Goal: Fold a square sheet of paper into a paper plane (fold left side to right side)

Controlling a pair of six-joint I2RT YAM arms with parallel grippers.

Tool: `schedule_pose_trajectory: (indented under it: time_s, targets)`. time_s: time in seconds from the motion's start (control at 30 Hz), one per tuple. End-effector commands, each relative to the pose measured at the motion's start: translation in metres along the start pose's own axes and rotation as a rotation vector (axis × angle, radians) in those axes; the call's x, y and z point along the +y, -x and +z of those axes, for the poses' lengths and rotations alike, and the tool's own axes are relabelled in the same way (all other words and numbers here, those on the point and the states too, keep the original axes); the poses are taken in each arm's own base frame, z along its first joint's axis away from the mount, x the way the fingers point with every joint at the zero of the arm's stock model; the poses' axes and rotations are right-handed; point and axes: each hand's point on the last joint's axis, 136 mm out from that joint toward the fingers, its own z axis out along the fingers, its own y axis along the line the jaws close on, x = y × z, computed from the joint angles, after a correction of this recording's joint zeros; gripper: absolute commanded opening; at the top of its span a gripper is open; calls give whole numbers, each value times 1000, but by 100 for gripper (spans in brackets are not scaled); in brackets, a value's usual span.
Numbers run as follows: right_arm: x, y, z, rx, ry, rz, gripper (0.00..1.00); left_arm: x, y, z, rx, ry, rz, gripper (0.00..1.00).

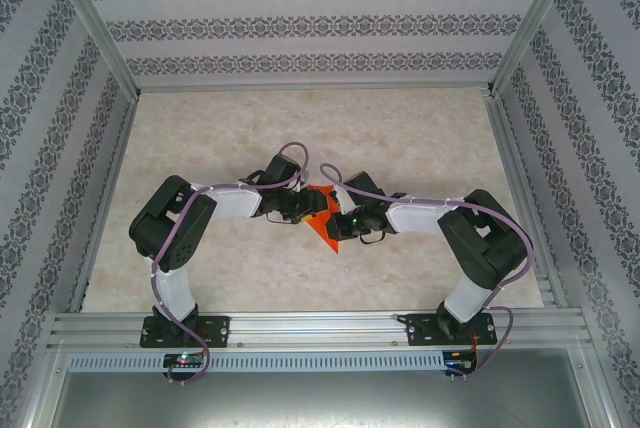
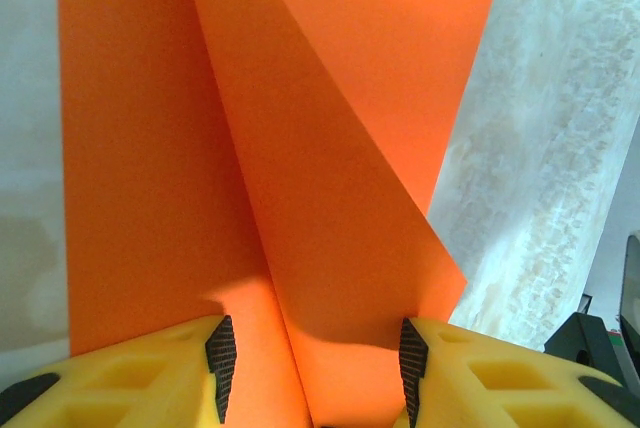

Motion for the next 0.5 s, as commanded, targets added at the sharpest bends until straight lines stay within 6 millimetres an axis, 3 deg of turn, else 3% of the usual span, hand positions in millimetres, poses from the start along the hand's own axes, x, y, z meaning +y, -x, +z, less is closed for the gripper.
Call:
schedule_pose_trajectory:
  time_s: [0.0, 0.47]
  targets:
    - [-2, -4, 4, 10, 18, -5, 12, 30, -13, 15, 44, 97, -16, 51]
    - [5, 4, -8, -27, 47, -3, 23, 31, -12, 15, 46, 108, -17, 51]
